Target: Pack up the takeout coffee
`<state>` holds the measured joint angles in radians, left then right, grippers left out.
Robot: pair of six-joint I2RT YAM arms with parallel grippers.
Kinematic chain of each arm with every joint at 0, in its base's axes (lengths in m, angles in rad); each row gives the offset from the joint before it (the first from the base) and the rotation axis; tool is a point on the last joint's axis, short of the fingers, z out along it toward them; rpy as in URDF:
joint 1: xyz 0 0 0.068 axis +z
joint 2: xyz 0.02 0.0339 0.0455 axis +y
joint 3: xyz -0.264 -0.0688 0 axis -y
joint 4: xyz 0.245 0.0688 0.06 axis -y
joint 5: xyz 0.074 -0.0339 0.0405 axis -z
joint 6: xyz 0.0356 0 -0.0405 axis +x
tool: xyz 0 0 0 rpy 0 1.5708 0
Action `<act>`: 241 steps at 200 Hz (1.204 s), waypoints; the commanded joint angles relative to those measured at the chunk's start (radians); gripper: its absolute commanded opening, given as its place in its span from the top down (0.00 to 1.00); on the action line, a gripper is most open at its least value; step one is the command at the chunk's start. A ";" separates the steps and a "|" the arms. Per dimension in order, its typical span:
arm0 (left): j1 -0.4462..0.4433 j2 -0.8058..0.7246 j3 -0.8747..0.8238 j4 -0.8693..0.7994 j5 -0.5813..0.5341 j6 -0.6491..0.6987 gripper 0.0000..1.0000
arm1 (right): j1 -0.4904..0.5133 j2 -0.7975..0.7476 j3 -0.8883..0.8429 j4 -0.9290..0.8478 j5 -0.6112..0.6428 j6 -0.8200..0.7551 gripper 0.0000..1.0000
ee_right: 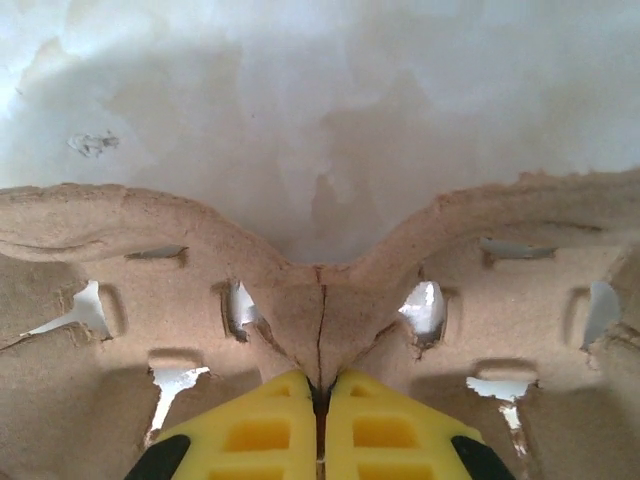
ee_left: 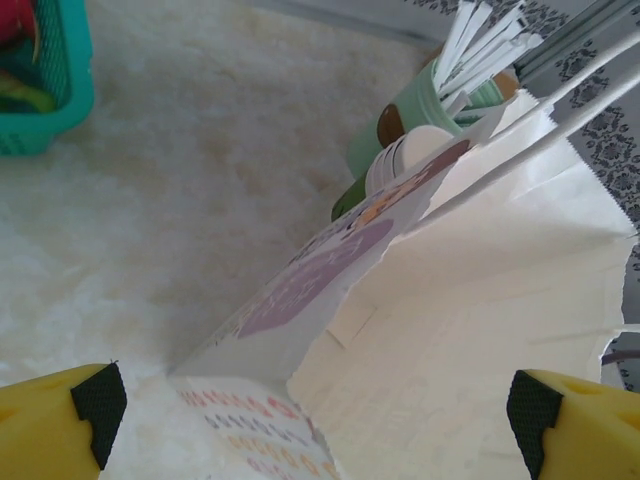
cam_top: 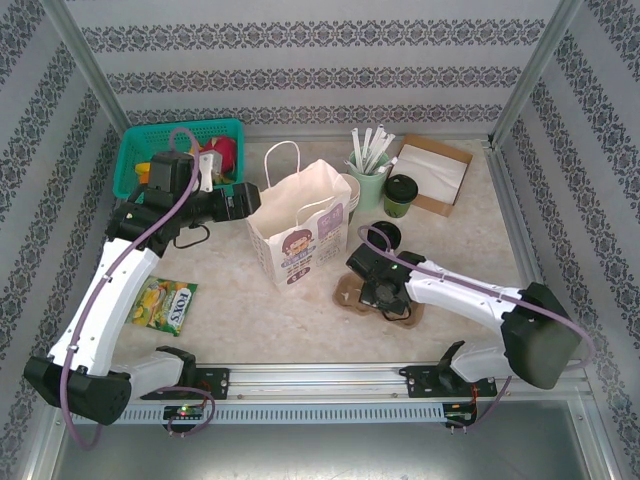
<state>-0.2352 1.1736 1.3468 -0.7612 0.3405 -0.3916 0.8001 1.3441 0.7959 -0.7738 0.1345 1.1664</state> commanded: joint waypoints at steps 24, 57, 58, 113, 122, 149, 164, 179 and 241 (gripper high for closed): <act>0.008 0.045 0.061 0.099 0.024 0.131 0.00 | -0.080 -0.115 0.047 -0.072 0.090 -0.215 1.00; 0.008 0.123 0.118 0.110 0.153 0.151 0.00 | -0.222 -0.207 0.098 -0.087 0.030 -0.386 1.00; 0.009 0.124 0.120 0.111 0.155 0.152 0.00 | -0.226 -0.209 0.101 -0.088 0.028 -0.391 1.00; 0.009 0.246 0.240 0.089 0.184 0.154 0.21 | -0.424 -0.228 0.371 -0.089 -0.146 -0.642 1.00; 0.008 0.268 0.270 0.085 0.204 0.150 0.27 | -0.436 -0.205 0.428 -0.084 -0.196 -0.661 1.00; 0.009 0.310 0.317 0.098 0.250 0.122 0.45 | -0.442 -0.112 0.630 -0.090 -0.319 -0.699 1.00; 0.008 0.325 0.336 0.097 0.262 0.116 0.59 | -0.444 -0.062 0.749 -0.090 -0.365 -0.706 1.00; 0.008 0.337 0.349 0.091 0.273 0.117 0.71 | -0.444 -0.009 0.854 -0.082 -0.411 -0.712 1.00; 0.008 0.405 0.405 0.026 0.344 0.095 1.00 | -0.400 0.273 1.212 -0.043 -0.814 -0.704 1.00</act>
<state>-0.2337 1.5543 1.7027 -0.6937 0.6296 -0.2913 0.3717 1.5253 1.9053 -0.8272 -0.4515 0.4732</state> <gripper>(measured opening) 0.052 0.067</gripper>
